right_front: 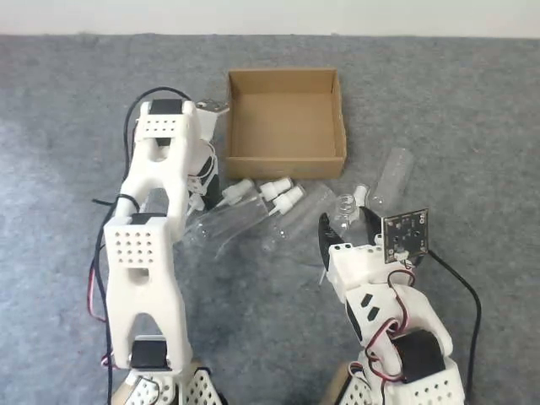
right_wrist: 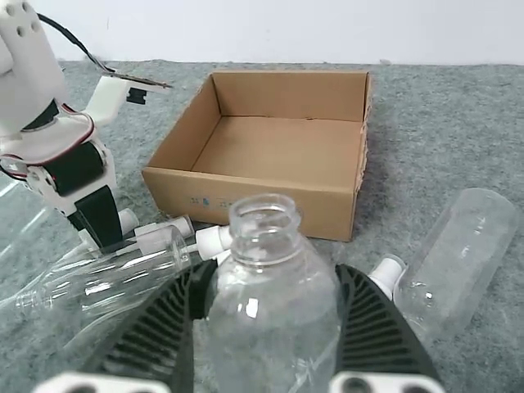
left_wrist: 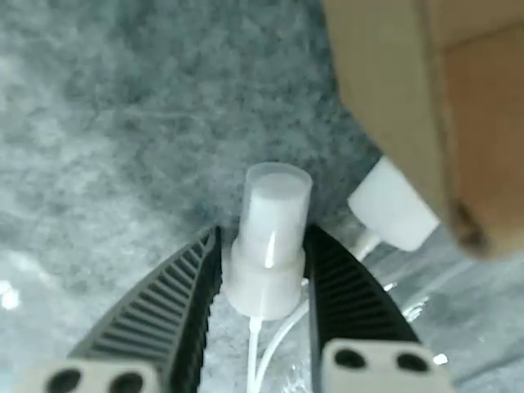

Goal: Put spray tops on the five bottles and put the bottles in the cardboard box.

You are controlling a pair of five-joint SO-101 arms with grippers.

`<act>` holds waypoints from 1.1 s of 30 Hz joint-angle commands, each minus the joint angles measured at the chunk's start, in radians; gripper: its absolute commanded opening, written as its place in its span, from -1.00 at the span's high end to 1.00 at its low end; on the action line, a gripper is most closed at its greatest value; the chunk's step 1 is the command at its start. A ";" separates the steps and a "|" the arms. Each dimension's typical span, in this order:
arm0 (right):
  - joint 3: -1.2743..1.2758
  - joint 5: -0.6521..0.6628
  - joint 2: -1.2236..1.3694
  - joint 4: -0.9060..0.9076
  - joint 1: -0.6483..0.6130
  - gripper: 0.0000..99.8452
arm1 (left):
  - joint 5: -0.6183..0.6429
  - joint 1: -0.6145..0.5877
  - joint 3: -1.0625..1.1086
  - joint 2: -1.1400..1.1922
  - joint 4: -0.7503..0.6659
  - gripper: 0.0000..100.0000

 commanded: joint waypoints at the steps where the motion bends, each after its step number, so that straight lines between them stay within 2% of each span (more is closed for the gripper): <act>1: -0.009 -0.005 -0.022 -0.027 0.019 0.80 | -0.011 0.002 -0.065 -0.003 0.038 0.83; 5: -0.009 -0.005 -0.022 -0.027 0.019 0.80 | -0.011 0.025 -0.062 -0.003 0.041 0.94; 13: -0.009 -0.005 -0.022 -0.027 0.019 0.80 | -0.006 0.023 -0.054 -0.061 0.051 0.97; 33: 0.002 -0.005 -0.022 -0.033 0.016 0.80 | -0.005 0.017 0.242 -0.621 0.049 0.97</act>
